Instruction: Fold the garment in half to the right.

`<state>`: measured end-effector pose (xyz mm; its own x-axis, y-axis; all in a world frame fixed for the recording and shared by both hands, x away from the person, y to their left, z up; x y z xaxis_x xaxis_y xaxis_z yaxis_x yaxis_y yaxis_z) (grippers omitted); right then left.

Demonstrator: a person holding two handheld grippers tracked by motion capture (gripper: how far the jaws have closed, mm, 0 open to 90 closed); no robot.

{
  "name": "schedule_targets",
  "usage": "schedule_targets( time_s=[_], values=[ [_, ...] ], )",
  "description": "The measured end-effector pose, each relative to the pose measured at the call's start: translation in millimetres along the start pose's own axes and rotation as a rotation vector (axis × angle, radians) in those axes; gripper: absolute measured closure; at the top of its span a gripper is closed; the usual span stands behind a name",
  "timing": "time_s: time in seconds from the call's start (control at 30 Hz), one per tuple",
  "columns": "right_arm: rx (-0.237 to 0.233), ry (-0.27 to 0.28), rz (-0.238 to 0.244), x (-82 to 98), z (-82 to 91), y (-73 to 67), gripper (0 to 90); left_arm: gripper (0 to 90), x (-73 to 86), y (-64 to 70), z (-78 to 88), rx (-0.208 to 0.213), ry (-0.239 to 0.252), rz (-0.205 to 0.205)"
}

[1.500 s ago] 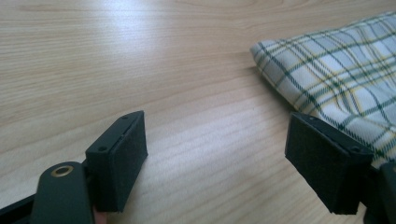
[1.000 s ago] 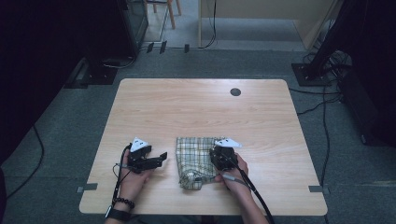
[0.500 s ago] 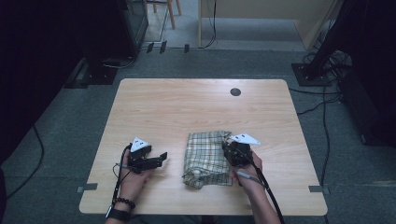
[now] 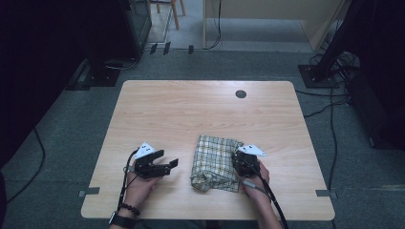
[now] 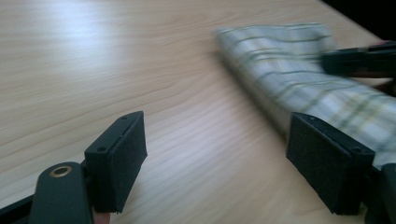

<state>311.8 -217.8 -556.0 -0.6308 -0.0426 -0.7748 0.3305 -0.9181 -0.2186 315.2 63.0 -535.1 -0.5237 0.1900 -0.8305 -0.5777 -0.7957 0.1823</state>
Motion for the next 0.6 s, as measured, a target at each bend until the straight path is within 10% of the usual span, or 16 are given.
schedule_targets(
  time_s=[0.3, 0.6],
  values=[
    [-0.079, 0.018, -0.011, -7.4, -17.9, -16.5, 84.9, 20.6, 0.9, 50.6, -1.4, 0.141, -0.027, -0.173],
    [-0.166, 0.028, 0.059, -28.6, -29.0, -32.2, 85.1, 24.6, 15.5, 51.7, -9.7, 0.05, -0.061, -0.269]
  ],
)
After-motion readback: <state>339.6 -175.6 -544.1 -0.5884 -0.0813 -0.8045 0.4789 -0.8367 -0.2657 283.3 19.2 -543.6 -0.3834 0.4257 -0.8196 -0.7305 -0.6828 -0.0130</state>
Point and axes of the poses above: each handheld gripper's, and its own axes: z roughly backward along the jaws, x roughly out of its underside, y roughly to its right, the point moved 5 cm from there along -z, roughly forward along the jaws, and after that the axes turned 9 degrees about -x, right-handed, at the moved point
